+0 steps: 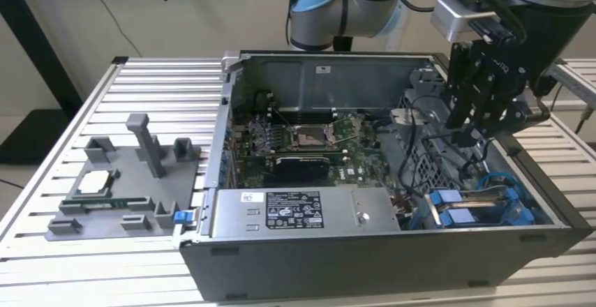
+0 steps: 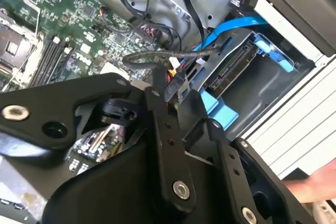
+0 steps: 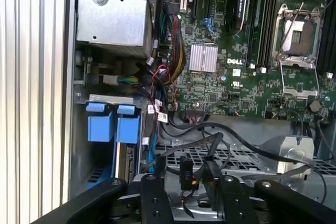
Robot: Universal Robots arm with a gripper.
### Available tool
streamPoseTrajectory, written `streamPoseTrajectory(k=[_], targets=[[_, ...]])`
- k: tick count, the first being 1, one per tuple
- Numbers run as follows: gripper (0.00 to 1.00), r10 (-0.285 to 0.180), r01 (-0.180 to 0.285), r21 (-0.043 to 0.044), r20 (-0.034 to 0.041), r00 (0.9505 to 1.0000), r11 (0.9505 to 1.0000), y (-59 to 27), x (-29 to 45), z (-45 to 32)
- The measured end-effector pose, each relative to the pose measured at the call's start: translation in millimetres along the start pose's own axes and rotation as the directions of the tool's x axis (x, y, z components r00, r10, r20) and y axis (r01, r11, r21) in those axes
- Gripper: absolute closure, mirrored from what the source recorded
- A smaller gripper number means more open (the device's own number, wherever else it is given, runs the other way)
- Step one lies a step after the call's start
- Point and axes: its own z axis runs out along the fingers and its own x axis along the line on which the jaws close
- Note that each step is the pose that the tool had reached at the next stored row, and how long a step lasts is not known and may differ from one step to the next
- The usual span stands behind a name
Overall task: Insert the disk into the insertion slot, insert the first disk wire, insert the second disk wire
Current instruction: 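Insert the first disk wire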
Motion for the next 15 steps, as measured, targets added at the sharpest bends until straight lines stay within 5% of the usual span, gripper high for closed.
streamPoseTrajectory(k=[12,13,15], targets=[[0.0,-0.005,0.005,0.0105,-0.0005,1.0,0.9999,-0.1,-0.3,0.7],[1.0,-0.005,0.005,0.0105,-0.0005,1.0,0.9999,-0.1,-0.3,0.7],[1.0,-0.005,0.005,0.0106,-0.0005,1.0,0.9999,-0.2,-0.4,0.9]])
